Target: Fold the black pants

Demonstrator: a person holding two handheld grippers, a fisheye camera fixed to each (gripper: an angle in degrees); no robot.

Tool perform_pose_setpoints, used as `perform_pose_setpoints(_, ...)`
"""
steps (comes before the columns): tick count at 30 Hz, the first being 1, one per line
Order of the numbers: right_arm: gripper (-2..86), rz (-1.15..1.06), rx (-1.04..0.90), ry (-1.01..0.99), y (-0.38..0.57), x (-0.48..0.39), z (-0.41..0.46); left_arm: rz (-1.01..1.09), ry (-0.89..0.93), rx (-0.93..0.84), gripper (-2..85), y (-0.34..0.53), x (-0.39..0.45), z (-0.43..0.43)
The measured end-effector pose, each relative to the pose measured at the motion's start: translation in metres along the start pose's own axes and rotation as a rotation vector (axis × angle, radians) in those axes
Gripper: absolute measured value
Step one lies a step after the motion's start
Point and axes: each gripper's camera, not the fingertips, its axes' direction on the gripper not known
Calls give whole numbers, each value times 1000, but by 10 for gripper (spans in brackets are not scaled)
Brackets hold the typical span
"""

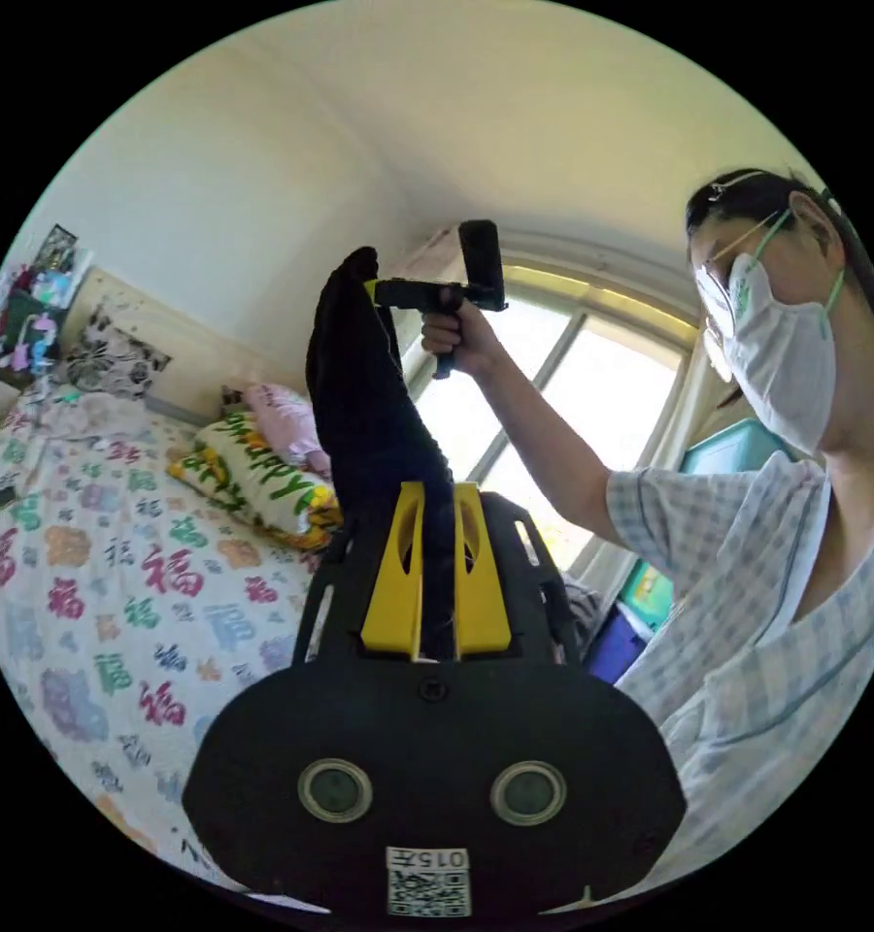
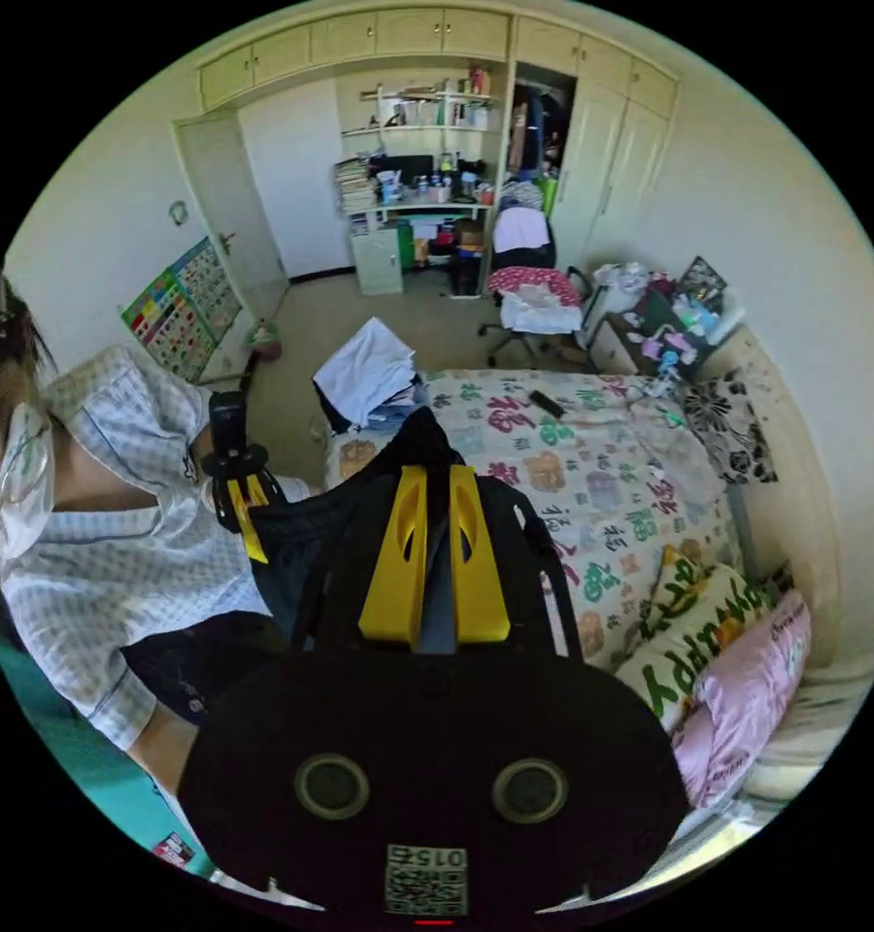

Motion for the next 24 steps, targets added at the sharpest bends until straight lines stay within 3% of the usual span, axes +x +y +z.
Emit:
perform_pose_setpoints(2, 52, -15, -32, -114, -40, 33, 92, -63, -223, -75, 48, 21, -48, -27)
perform_pose_setpoints(4, 62, 110, -44, -251, -70, 73, 219, -99, -570, -230, 47, 56, -113, -51)
perform_pose_setpoints(7, 49, 310, -7, -307, -54, 95, 341, -183, -892, -504, 47, 119, -218, -66)
perform_pose_setpoints(10, 61, 525, 59, -506, 24, 104, 422, -481, -991, -722, 48, 188, -333, -75)
perform_pose_setpoints(12, 67, 703, 66, -580, 98, 108, 454, -520, -1025, -824, 49, 214, -377, -67)
perform_pose_setpoints(17, 68, 1308, 55, -537, 340, 122, 453, -507, -1058, -882, 56, 224, -430, -31)
perform_pose_setpoints(19, 67, 1525, -12, -417, 439, 134, 421, -634, -1138, -922, 66, 232, -458, -31)
perform_pose_setpoints(24, 69, 1775, 30, -211, 575, 177, 344, -724, -1250, -902, 81, 234, -492, -26)
